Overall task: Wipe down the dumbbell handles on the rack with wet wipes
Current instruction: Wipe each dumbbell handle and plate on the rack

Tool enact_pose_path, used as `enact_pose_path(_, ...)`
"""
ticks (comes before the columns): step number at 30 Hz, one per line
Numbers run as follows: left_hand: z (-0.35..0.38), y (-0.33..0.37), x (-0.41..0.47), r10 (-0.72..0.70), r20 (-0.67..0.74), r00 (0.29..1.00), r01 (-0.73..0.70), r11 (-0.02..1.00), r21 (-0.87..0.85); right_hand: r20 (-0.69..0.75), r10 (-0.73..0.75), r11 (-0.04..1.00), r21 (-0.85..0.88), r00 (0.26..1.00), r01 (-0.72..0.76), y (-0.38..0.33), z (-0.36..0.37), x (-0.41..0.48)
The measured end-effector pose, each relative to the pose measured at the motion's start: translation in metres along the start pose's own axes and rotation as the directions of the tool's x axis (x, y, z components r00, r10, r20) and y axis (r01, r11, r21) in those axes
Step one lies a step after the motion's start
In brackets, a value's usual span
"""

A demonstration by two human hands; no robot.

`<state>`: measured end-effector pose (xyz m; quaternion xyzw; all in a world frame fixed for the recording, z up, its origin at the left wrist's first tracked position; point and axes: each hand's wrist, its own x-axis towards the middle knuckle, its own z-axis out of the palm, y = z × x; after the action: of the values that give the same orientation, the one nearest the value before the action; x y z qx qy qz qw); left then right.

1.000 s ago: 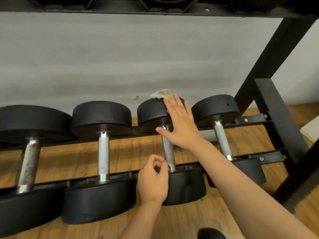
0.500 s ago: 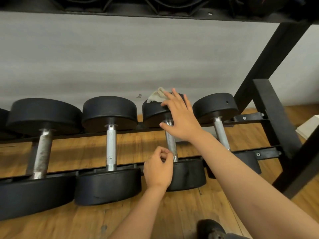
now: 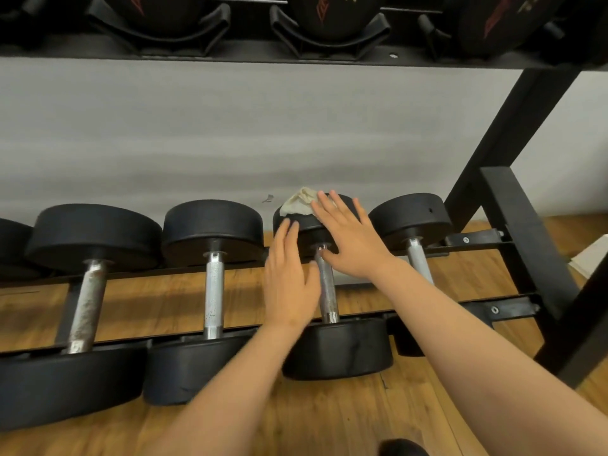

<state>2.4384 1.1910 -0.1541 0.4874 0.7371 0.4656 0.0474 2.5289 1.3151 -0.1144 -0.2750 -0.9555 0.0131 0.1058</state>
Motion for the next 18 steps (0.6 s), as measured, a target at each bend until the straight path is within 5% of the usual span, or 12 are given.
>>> enact_pose_path(3,-0.009,-0.009,0.038,0.108,0.163,0.981,-0.133,0.980,0.147,-0.051,0.012,0.995,0.103,0.999,-0.007,-0.001,0.005,0.000)
enact_pose_path(8,-0.008,-0.004,0.069,0.167,0.374,0.912,-0.229,0.965,0.128,-0.090,0.075,0.924,0.381,0.993,-0.035,0.000,0.009,0.000)
enact_pose_path(12,-0.001,0.004,0.063,0.330,0.420,0.845,-0.433,0.884,0.177,-0.014,0.095,0.854,0.515,0.995,-0.074,0.000,0.003,-0.003)
enact_pose_path(18,0.000,0.006,0.066,0.366,0.366,0.856,-0.485,0.812,0.323,0.112,0.124,0.796,0.582,0.986,-0.166,0.000,-0.014,-0.007)
